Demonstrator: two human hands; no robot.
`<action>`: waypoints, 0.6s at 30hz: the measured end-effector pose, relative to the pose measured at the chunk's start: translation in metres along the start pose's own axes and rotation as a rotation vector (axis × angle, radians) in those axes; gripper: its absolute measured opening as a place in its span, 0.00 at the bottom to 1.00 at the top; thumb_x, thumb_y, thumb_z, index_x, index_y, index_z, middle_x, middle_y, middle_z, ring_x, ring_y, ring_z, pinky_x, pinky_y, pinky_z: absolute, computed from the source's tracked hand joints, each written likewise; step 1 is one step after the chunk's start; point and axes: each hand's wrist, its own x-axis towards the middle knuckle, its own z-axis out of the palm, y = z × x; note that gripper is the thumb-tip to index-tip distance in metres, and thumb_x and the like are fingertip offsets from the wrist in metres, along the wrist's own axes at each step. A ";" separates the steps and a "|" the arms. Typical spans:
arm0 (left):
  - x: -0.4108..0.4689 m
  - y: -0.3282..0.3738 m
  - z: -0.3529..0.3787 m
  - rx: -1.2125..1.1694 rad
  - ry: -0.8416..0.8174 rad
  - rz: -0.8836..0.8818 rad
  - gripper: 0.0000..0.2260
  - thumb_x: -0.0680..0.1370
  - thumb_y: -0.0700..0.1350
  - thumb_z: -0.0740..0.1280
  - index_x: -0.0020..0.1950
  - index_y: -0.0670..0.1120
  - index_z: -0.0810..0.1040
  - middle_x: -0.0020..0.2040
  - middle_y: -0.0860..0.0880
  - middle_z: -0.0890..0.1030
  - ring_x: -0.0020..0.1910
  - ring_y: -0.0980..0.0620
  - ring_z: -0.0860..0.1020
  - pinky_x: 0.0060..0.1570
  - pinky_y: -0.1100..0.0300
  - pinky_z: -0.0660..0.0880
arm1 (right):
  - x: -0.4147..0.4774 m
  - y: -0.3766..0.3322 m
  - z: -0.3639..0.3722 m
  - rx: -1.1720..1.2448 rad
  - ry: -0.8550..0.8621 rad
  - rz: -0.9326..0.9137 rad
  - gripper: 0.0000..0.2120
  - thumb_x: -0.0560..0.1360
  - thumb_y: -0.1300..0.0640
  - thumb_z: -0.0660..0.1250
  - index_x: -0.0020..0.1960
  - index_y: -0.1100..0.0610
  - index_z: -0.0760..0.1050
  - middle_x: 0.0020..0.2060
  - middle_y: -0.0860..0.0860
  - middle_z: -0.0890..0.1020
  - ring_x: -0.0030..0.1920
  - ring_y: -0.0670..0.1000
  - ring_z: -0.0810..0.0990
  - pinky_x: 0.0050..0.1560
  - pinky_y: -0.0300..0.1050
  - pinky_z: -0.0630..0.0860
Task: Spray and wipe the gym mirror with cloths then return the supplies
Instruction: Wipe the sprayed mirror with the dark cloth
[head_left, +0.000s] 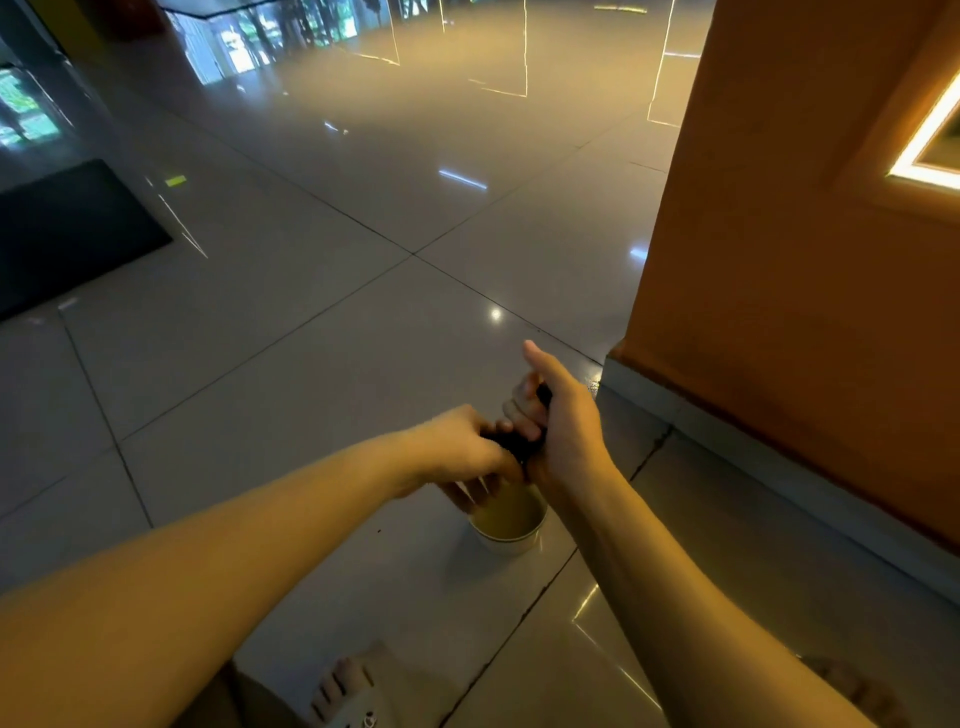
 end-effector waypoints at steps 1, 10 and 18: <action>-0.001 -0.001 0.004 0.048 0.124 0.049 0.10 0.78 0.49 0.75 0.55 0.46 0.80 0.46 0.47 0.82 0.41 0.53 0.82 0.42 0.57 0.82 | 0.002 -0.005 0.001 0.032 0.070 -0.002 0.19 0.79 0.50 0.70 0.33 0.54 0.69 0.24 0.48 0.65 0.25 0.48 0.62 0.34 0.45 0.66; 0.000 -0.013 0.046 0.369 0.739 0.471 0.15 0.83 0.48 0.65 0.69 0.46 0.74 0.61 0.47 0.79 0.57 0.49 0.78 0.51 0.61 0.75 | 0.002 -0.009 0.035 0.318 0.333 -0.006 0.18 0.81 0.49 0.70 0.38 0.58 0.73 0.25 0.49 0.69 0.24 0.47 0.69 0.33 0.44 0.73; 0.006 -0.009 0.026 0.411 0.683 0.370 0.15 0.81 0.38 0.64 0.36 0.51 0.70 0.32 0.53 0.75 0.34 0.49 0.77 0.30 0.57 0.70 | -0.008 -0.006 0.045 0.058 0.143 -0.113 0.21 0.83 0.52 0.68 0.33 0.56 0.70 0.25 0.49 0.66 0.25 0.48 0.64 0.31 0.42 0.68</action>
